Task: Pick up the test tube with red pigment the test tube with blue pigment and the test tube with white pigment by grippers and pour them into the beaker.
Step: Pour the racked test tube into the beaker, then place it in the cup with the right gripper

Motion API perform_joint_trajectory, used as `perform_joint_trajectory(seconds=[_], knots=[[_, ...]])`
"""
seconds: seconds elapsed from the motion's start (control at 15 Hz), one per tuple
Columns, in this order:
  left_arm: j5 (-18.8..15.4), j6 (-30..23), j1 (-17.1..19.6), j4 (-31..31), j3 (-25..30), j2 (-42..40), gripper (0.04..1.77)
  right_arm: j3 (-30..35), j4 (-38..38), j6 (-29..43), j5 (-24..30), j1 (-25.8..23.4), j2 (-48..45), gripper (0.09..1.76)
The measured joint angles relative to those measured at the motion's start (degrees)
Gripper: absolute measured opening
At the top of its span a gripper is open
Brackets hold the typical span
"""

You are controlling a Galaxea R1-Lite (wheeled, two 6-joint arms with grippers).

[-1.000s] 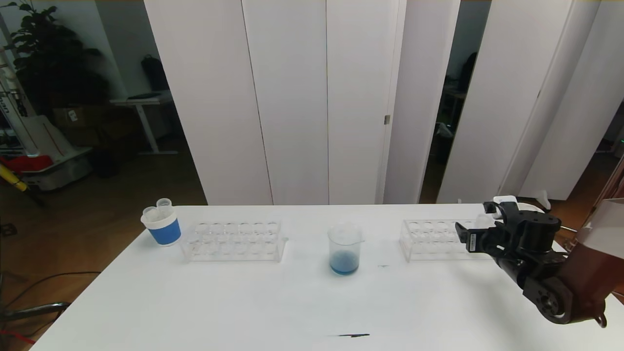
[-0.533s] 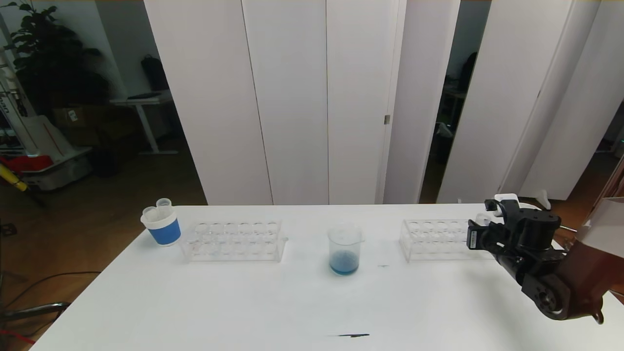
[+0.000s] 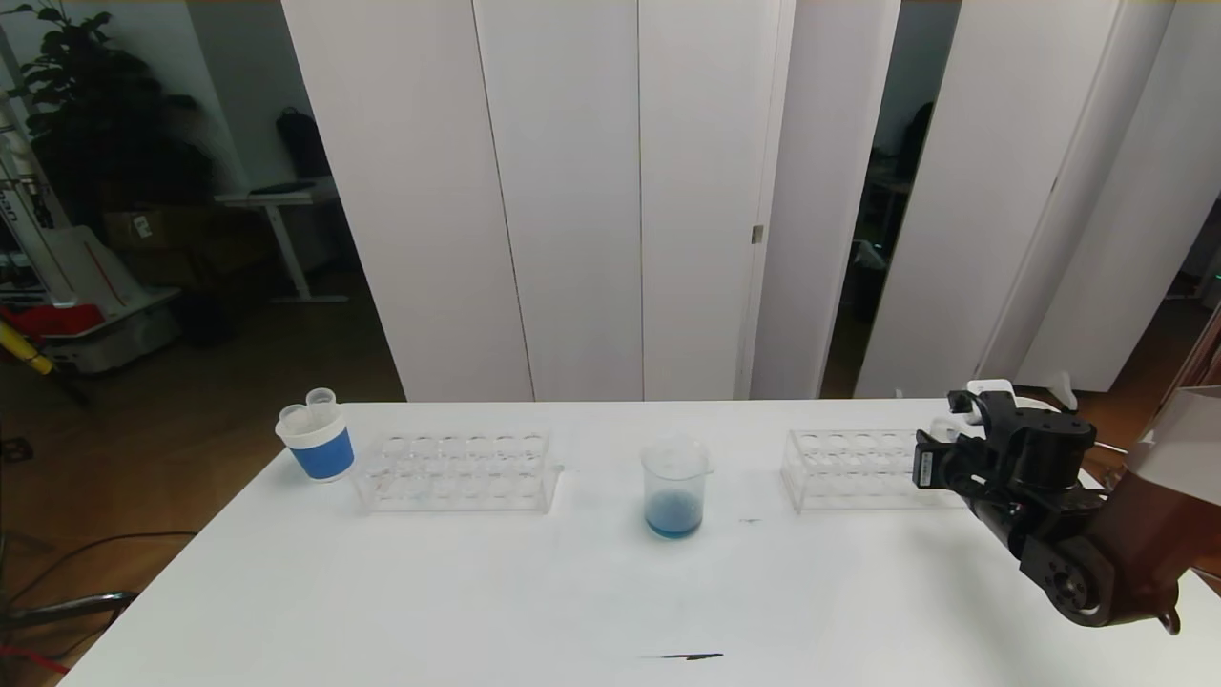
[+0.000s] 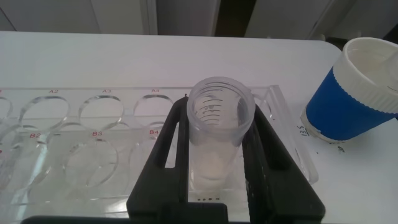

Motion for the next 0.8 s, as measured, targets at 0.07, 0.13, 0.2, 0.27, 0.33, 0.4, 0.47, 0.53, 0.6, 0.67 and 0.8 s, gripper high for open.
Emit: perform_joint_trajectory(seconds=[0.07,0.13,0.2,0.27,0.33,0.4,0.47,0.53,0.6,0.67,0.8], knots=[[0.0,0.0,0.0,0.0,0.0,0.0,1.75,0.0,0.0,0.1,0.0,0.0,0.0,0.57],[0.0,0.0,0.0,0.0,0.0,0.0,1.75,0.0,-0.1,0.2,0.0,-0.1,0.1,0.57],[0.0,0.0,0.0,0.0,0.0,0.0,1.75,-0.1,-0.1,0.2,0.0,-0.1,0.0,0.57],[0.0,0.0,0.0,0.0,0.0,0.0,1.75,-0.2,0.0,0.3,0.0,-0.2,-0.1,0.57],[0.0,0.0,0.0,0.0,0.0,0.0,1.75,-0.2,0.0,0.3,0.0,-0.2,-0.4,0.57],[0.0,0.0,0.0,0.0,0.0,0.0,1.75,-0.2,0.0,0.3,0.0,-0.2,-1.0,0.57],[0.0,0.0,0.0,0.0,0.0,0.0,1.75,-0.1,-0.1,0.2,0.0,-0.2,-1.9,0.57],[0.0,0.0,0.0,0.0,0.0,0.0,1.75,0.0,0.0,0.2,0.1,-0.3,-3.0,0.57],[0.0,0.0,0.0,0.0,0.0,0.0,1.75,0.0,0.0,0.2,0.3,-0.4,-4.4,0.57],[0.0,0.0,0.0,0.0,0.0,0.0,1.75,-0.4,0.2,0.2,0.4,-0.5,-5.8,0.57],[0.0,0.0,0.0,0.0,0.0,0.0,1.75,-2.7,4.2,0.2,0.5,-0.8,-9.1,0.57]])
